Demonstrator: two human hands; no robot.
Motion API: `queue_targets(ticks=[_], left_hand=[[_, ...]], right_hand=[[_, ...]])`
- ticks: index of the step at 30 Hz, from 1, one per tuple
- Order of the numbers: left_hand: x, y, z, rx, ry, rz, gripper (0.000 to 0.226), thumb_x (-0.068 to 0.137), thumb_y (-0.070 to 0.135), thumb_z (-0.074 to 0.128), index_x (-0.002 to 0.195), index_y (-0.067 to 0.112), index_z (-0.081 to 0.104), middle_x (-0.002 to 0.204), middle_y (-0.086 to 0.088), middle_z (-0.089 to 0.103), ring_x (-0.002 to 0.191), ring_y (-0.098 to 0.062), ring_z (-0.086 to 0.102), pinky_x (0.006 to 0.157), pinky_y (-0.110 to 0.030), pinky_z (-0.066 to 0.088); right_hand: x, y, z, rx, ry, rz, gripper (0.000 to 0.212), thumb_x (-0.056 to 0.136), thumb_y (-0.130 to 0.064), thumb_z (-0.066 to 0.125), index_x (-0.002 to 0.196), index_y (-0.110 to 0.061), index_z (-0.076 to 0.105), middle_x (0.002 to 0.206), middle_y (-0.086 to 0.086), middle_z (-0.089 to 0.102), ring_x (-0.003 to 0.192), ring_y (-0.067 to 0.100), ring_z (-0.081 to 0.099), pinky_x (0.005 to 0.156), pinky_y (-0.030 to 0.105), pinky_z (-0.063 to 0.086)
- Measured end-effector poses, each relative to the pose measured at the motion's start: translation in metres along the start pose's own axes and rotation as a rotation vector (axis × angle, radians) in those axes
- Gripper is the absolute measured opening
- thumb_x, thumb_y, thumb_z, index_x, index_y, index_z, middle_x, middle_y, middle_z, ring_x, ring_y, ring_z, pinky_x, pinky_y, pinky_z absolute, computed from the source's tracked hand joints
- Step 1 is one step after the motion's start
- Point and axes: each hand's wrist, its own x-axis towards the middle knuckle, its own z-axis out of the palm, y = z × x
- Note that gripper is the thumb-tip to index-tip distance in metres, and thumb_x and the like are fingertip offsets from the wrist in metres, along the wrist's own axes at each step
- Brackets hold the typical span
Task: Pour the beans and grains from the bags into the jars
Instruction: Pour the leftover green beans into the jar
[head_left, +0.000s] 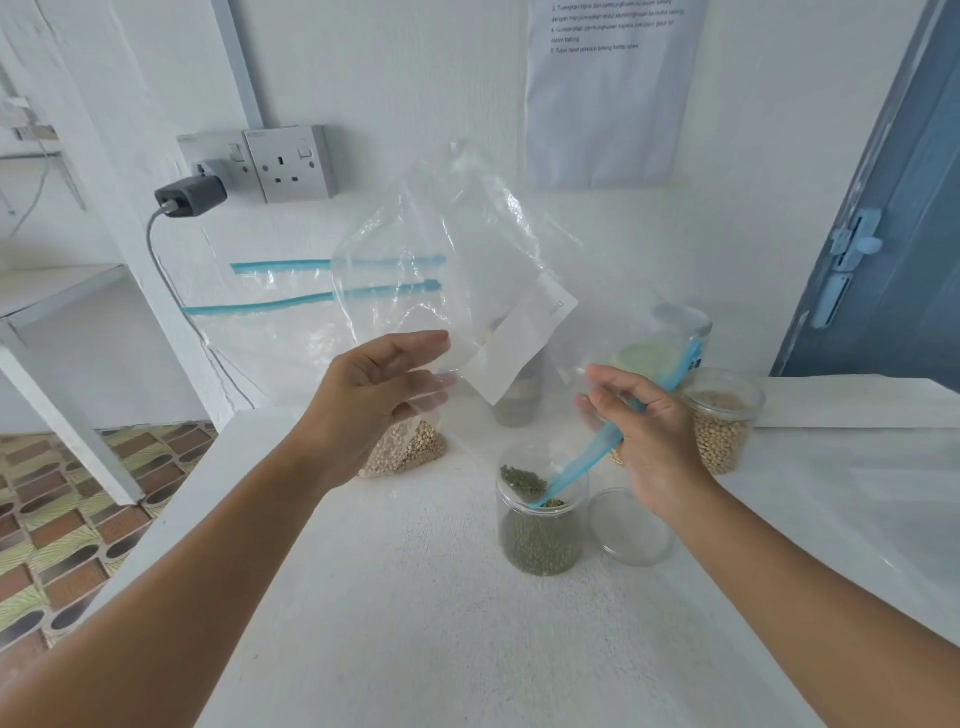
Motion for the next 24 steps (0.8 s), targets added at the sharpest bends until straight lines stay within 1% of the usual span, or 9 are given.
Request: queue_targets(ticks=[4, 6, 9, 13, 15, 17, 20, 22, 24], left_hand=[[0.002, -0.001, -0.001, 0.029, 0.054, 0.028, 0.031, 0.096, -0.012, 0.06, 0.12, 0.002, 0.072, 0.123, -0.016, 0.074, 0.112, -0.032, 0.074, 0.105, -0.052, 0.055], [0.003, -0.003, -0.002, 0.021, 0.082, 0.04, 0.031, 0.098, -0.012, 0.058, 0.118, 0.005, 0.074, 0.122, -0.014, 0.075, 0.114, -0.031, 0.073, 0.109, -0.054, 0.052], [-0.002, -0.013, 0.003, 0.003, 0.09, 0.053, 0.037, 0.101, -0.008, 0.057, 0.114, 0.018, 0.08, 0.13, -0.001, 0.073, 0.126, -0.022, 0.066, 0.113, -0.053, 0.048], [-0.017, -0.037, 0.008, -0.02, 0.075, 0.021, 0.035, 0.098, 0.013, 0.067, 0.126, 0.032, 0.076, 0.15, 0.002, 0.059, 0.145, -0.014, 0.048, 0.123, -0.05, 0.036], [-0.027, -0.049, 0.013, 0.003, 0.02, -0.011, 0.043, 0.092, 0.024, 0.07, 0.134, 0.036, 0.071, 0.153, 0.002, 0.056, 0.149, -0.014, 0.042, 0.125, -0.049, 0.032], [-0.034, -0.058, 0.02, 0.04, -0.042, -0.057, 0.042, 0.095, 0.02, 0.069, 0.134, 0.037, 0.07, 0.153, 0.003, 0.057, 0.149, -0.012, 0.042, 0.126, -0.048, 0.03], [-0.034, -0.06, 0.034, 0.154, -0.102, -0.143, 0.036, 0.099, 0.017, 0.069, 0.123, 0.043, 0.075, 0.152, 0.012, 0.056, 0.147, -0.004, 0.041, 0.126, -0.043, 0.028], [-0.029, -0.057, 0.039, 0.121, -0.074, -0.136, 0.033, 0.099, 0.009, 0.068, 0.117, 0.035, 0.079, 0.137, 0.015, 0.068, 0.135, 0.0, 0.054, 0.121, -0.037, 0.036], [-0.021, -0.05, 0.042, 0.076, -0.01, -0.092, 0.031, 0.099, 0.001, 0.066, 0.112, 0.026, 0.08, 0.121, 0.011, 0.076, 0.121, 0.0, 0.064, 0.113, -0.03, 0.044]], right_hand=[[-0.001, 0.002, 0.0, -0.037, -0.004, 0.019, 0.023, 0.088, 0.004, 0.074, 0.104, -0.012, 0.08, 0.123, 0.013, 0.071, 0.104, 0.028, 0.075, 0.085, 0.03, 0.061], [-0.001, 0.001, 0.002, -0.029, -0.009, 0.018, 0.024, 0.089, 0.006, 0.073, 0.103, -0.012, 0.08, 0.118, 0.01, 0.073, 0.103, 0.029, 0.075, 0.085, 0.029, 0.06], [-0.001, 0.001, 0.004, -0.01, 0.0, -0.001, 0.027, 0.091, 0.009, 0.069, 0.1, -0.013, 0.08, 0.097, 0.003, 0.078, 0.096, 0.028, 0.074, 0.082, 0.029, 0.061], [0.001, 0.003, 0.004, 0.013, 0.017, -0.01, 0.029, 0.089, 0.01, 0.07, 0.098, -0.014, 0.082, 0.107, 0.008, 0.076, 0.098, 0.031, 0.073, 0.081, 0.027, 0.06], [0.001, 0.003, 0.003, 0.016, 0.026, -0.012, 0.03, 0.089, 0.01, 0.07, 0.096, -0.016, 0.083, 0.109, 0.01, 0.075, 0.097, 0.03, 0.073, 0.08, 0.027, 0.06], [0.001, 0.002, 0.003, 0.019, 0.029, -0.014, 0.031, 0.089, 0.009, 0.07, 0.094, -0.018, 0.084, 0.107, 0.01, 0.075, 0.097, 0.029, 0.073, 0.079, 0.026, 0.059], [0.0, 0.002, 0.003, 0.027, 0.029, -0.007, 0.03, 0.089, 0.008, 0.07, 0.093, -0.018, 0.084, 0.102, 0.007, 0.076, 0.096, 0.027, 0.074, 0.081, 0.027, 0.06], [0.001, 0.002, 0.001, -0.023, 0.031, -0.027, 0.027, 0.09, 0.005, 0.072, 0.095, -0.019, 0.083, 0.104, 0.008, 0.077, 0.098, 0.027, 0.074, 0.086, 0.031, 0.06], [0.001, 0.004, 0.0, -0.132, 0.015, -0.078, 0.025, 0.09, -0.001, 0.074, 0.096, -0.023, 0.084, 0.116, 0.006, 0.077, 0.109, 0.027, 0.073, 0.096, 0.036, 0.058]])
